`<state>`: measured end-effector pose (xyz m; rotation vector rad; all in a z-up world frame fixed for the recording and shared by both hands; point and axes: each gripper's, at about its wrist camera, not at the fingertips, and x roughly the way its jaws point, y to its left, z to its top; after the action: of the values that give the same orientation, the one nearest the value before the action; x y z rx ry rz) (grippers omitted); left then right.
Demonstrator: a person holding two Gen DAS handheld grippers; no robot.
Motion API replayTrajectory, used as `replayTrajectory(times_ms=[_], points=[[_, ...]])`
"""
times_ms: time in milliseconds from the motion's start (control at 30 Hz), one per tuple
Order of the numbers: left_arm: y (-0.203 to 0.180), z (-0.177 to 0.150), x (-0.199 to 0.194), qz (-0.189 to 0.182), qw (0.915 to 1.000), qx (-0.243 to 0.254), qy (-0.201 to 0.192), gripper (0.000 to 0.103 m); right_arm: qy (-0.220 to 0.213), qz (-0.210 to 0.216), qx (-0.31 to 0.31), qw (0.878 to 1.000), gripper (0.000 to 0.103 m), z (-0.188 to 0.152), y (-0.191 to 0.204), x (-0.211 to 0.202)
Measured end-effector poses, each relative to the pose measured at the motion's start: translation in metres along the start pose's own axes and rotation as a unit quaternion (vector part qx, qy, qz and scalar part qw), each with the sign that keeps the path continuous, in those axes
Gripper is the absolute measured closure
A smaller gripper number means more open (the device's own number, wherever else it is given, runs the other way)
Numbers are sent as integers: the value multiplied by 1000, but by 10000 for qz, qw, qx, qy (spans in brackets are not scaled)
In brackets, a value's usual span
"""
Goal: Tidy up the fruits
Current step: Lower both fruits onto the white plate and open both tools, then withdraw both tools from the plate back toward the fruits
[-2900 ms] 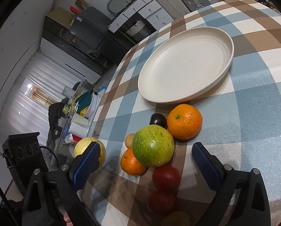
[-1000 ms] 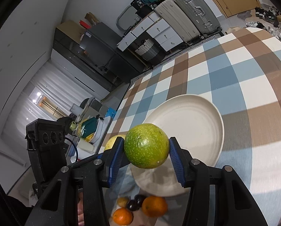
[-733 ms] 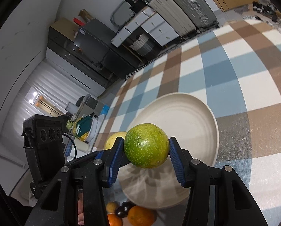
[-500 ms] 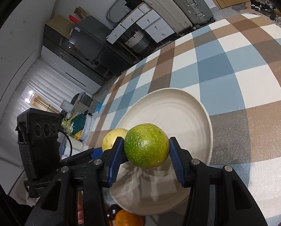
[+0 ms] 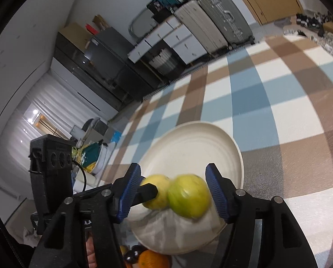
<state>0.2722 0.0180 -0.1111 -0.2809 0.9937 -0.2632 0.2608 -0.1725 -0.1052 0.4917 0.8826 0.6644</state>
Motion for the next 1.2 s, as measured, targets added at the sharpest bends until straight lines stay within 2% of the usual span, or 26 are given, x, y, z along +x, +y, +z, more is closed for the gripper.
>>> replayTrajectory(times_ms=[333,500,733,900,1200], points=[[-5,-22,-51,193,9991,22,-378,52,-447,-42,-155,9989,37,-3,24,-43],[-8,-39,-76,411,9971,109,-627,47,-552,-189,-291,9979,26,-12,34,-57],[-10,-62,-103,884,9915,207,-928,35,-569,-536,-685,9946,17,-34,51,-69],[-10,-75,-116,1018,9893,180,-1028,25,-559,-594,-932,9923,13,-47,63,-77],[-9,-100,-138,1020,9887,125,-1094,18,-755,-571,-1102,9894,2,-67,80,-95]])
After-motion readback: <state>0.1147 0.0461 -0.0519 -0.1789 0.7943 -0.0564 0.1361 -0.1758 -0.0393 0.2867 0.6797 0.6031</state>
